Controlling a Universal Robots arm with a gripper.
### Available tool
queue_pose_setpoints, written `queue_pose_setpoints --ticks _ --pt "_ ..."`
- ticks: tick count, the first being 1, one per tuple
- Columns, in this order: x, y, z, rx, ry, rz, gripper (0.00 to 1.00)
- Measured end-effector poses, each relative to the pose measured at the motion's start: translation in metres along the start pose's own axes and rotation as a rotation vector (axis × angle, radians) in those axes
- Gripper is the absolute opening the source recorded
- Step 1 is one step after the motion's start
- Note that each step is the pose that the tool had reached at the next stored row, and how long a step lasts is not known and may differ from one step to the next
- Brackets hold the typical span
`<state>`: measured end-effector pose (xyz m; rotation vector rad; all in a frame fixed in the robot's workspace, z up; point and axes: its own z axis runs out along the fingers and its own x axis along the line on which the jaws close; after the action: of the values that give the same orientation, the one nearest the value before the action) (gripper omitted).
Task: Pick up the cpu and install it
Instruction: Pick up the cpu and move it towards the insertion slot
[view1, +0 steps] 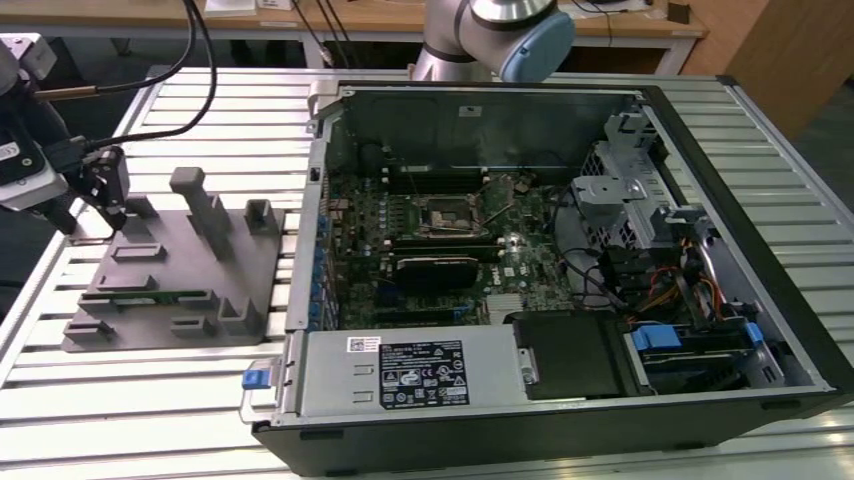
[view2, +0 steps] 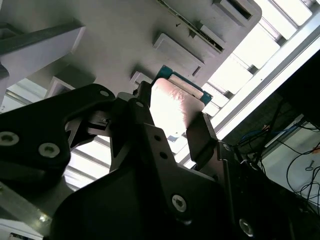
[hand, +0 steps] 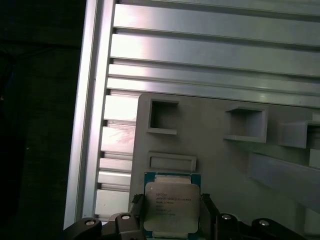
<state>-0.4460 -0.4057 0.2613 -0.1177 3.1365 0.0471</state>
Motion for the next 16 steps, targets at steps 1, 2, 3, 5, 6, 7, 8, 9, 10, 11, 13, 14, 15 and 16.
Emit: queue_pose_setpoints --ticks 1,2,3,5,6,7,8,9,10,11,13,14,15,16 --pt "0.0001 0.0001 -0.0006 0.0000 -0.0001 0.000 0.53" --pt "0.0001 0.0001 -0.0013 0.0000 -0.0002 0.000 0.53" --pt "0.0001 0.0002 -0.0019 0.0000 -0.0002 0.000 0.53" --pt "0.0003 0.0004 -0.0036 0.0000 -0.0004 0.000 0.53" --pt "0.0003 0.0005 -0.0045 0.0001 -0.0005 0.000 0.53" --pt "0.0003 0.0005 -0.0055 0.0001 -0.0005 0.000 0.53" --pt "0.0004 0.0006 -0.0067 0.0001 -0.0006 0.000 0.53" --pt "0.0004 0.0006 -0.0082 0.0000 -0.0007 0.000 0.53" --pt "0.0005 0.0007 -0.0096 0.0001 -0.0007 0.000 0.53" --pt "0.0005 0.0008 -0.0110 0.0001 -0.0009 0.000 0.53" --pt "0.0005 0.0009 -0.0135 0.0001 -0.0009 0.000 0.53" --pt "0.0005 0.0009 -0.0145 0.0001 -0.0009 0.000 0.53" --pt "0.0005 0.0009 -0.0154 0.0001 -0.0010 0.000 0.53" --pt "0.0005 0.0010 -0.0164 0.0001 -0.0010 0.000 0.53"
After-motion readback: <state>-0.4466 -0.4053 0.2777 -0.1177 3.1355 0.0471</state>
